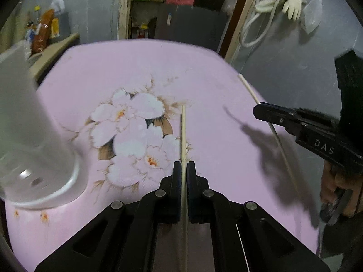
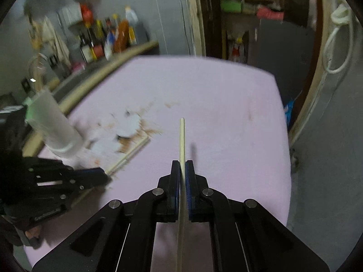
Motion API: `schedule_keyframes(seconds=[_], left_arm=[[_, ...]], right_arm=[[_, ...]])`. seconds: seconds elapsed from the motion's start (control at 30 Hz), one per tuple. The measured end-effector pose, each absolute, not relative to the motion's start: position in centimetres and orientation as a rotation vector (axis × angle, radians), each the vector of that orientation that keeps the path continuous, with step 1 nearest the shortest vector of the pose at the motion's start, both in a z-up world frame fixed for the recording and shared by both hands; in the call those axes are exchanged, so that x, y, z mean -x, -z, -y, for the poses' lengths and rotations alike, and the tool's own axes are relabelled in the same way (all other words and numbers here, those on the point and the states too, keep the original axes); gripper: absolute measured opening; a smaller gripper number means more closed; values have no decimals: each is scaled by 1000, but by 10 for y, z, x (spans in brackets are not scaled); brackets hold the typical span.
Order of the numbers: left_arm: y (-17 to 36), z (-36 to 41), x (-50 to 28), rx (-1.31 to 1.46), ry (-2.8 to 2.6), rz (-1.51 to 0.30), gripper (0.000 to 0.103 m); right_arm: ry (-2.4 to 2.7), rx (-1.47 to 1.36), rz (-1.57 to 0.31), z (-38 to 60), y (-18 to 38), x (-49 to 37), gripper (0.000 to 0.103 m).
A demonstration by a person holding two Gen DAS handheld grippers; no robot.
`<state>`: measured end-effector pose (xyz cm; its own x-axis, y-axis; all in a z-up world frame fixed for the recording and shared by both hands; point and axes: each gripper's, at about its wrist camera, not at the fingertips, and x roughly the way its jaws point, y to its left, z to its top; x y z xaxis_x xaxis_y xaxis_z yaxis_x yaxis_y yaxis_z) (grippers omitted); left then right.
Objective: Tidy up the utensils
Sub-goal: 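Lift both chopsticks and carry them upright over the white caddy with both tools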
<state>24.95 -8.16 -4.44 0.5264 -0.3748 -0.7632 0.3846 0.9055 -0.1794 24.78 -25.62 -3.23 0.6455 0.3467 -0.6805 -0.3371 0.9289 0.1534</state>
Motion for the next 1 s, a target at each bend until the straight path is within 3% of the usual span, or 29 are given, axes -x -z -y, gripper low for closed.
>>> schedule_keyframes(seconds=[0.53,1.0], left_arm=[[-23,34,-170,104,354,-407,2],[-92,-58,-166,192,211,-102,2]], right_arm=[[-378,-54,-243,204,-38,-172,3],[-527,-137,-77,147,-96,-175,3]])
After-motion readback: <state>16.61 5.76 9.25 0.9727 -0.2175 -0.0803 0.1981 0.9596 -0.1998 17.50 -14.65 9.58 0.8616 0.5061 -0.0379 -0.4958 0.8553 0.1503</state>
